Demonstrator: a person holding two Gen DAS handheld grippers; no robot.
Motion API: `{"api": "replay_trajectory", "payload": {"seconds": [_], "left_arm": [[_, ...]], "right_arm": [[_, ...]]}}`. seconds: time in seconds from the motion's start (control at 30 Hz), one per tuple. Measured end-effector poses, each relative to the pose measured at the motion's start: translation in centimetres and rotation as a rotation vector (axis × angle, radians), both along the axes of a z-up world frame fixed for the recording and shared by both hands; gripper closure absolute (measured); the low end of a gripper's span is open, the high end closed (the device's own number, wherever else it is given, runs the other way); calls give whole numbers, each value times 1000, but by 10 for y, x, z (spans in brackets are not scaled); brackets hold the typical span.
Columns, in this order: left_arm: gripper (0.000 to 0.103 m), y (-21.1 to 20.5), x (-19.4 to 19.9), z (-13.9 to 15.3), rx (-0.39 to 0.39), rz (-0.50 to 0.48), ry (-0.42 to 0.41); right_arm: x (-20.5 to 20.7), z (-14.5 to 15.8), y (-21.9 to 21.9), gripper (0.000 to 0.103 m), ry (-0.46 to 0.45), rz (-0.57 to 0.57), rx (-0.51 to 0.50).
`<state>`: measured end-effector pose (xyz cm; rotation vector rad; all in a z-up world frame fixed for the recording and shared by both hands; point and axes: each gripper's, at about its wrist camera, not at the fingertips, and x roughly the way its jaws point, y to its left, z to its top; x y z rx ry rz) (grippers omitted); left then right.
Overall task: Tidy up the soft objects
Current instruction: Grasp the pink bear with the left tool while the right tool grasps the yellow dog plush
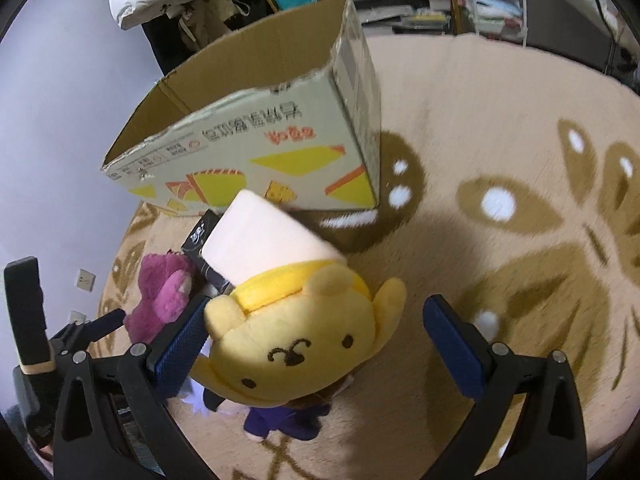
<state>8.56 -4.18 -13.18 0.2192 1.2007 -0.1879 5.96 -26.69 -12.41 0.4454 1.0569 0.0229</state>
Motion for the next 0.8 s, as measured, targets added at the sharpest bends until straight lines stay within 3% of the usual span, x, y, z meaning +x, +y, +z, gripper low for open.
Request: {"api": "replay_trajectory", "payload": {"seconds": [0.57,0.67,0.8], "left_arm": [[4,8,12,-15,-27,34,41],[12,9,13,-16,-57,34,58],[30,11,13,-20,-103,29,91]], "right_arm": [[-1,-5,5,2,-9,22,19],[-1,-6,7,9,-6,30,41],[-1,-7,9,14,-9,35,53]]}}
